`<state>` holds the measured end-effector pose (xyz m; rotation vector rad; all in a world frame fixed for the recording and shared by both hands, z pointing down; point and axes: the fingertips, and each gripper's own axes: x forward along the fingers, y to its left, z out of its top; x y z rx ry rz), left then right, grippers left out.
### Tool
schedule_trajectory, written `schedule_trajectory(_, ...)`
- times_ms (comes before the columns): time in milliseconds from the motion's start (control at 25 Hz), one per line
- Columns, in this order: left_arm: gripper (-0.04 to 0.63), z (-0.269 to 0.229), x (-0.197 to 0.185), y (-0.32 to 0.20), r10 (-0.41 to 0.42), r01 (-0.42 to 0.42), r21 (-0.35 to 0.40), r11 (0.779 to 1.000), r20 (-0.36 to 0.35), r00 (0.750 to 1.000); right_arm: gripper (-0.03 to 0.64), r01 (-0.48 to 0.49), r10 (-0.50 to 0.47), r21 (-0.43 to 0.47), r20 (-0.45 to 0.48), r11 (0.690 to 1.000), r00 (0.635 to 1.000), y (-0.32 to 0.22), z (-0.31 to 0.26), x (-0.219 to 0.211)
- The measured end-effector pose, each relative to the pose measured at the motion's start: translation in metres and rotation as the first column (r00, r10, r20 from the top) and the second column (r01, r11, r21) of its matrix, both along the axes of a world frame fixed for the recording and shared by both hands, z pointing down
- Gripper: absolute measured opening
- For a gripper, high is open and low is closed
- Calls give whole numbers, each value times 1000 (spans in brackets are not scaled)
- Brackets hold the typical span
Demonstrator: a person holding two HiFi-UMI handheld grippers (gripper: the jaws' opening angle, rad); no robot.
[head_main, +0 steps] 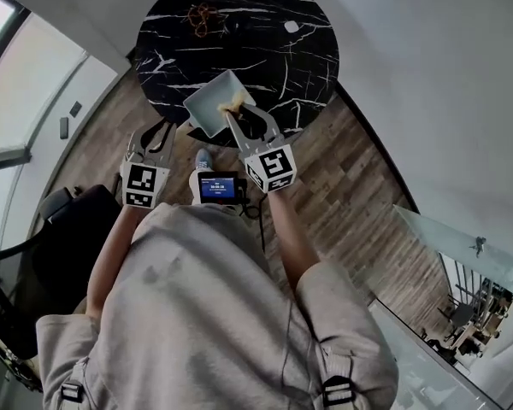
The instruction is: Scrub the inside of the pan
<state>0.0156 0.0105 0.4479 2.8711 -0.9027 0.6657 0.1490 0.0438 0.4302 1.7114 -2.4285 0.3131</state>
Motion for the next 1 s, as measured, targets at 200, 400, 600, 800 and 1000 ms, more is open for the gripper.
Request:
schedule_trajectory(200,36,-77,-17,35,57,-39,143,989,-117,992,91,-8,12,142,-32,990,999,40,-75,-43)
schedule_trajectory(400,23,-115,-68,91,89,-43,229,972,-192,977,86,-8,26,225,-79,974,997,93,-120,-107)
schedule_trajectory(600,18,-115,-116,154,101,-46,218,975,-247,964,78,-26,53,224,-118,974,992,156,-128,-165)
schedule_trajectory(800,18,-106,-142,212,129,-83,180,980,-265,956,78,-55,78,200,-111,978,991,216,-126,-197)
schedule_trajectory(1000,18,-112,-147,250,168,-121,182,976,-267,949,78,-59,84,211,-109,976,990,252,-134,-203)
